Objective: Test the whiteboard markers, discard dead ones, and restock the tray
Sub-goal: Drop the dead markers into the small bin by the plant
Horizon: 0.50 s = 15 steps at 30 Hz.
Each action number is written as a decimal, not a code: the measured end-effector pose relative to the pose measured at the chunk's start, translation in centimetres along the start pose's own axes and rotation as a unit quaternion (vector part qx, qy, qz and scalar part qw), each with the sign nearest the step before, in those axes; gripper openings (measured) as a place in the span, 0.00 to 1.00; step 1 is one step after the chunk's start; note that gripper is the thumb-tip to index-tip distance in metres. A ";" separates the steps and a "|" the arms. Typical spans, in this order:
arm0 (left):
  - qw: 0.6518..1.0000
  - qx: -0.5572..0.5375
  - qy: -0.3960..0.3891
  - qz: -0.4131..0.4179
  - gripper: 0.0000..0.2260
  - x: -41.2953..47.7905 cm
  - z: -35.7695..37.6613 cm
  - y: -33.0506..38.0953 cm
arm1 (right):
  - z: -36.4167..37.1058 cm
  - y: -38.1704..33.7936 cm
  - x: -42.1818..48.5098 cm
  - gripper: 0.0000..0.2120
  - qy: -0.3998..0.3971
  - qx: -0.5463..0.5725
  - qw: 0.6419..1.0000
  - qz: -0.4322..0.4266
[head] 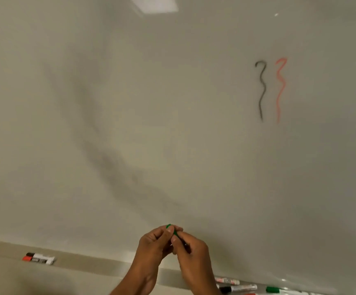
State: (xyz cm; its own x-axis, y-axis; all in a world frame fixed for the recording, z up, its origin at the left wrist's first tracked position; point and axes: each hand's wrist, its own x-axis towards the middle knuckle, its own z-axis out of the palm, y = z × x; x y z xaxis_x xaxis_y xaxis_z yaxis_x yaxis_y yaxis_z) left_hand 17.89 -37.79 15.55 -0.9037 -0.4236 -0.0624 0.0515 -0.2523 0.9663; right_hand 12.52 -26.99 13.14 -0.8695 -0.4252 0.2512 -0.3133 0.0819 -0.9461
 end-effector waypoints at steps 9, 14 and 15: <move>0.999 -0.005 0.029 0.035 0.11 -0.7 2.8 5.5 | -0.9 -5.7 0.4 0.13 0.048 -0.059 0.996 -0.042; 0.993 0.028 0.064 0.093 0.09 -0.8 4.5 7.7 | -2.0 -7.1 0.7 0.09 0.077 -0.106 0.989 -0.073; 0.989 0.039 0.075 0.119 0.08 -0.8 4.8 8.3 | -2.3 -7.0 0.6 0.12 0.086 -0.129 0.984 -0.083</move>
State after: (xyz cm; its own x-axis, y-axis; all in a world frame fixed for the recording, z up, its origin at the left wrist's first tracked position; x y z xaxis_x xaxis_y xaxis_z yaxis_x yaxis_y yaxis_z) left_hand 16.97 -35.34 24.78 -0.7962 -0.5890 0.1381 0.2164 -0.0641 0.9742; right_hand 13.28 -25.71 20.39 -0.8435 -0.2946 0.4491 -0.5230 0.2596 -0.8118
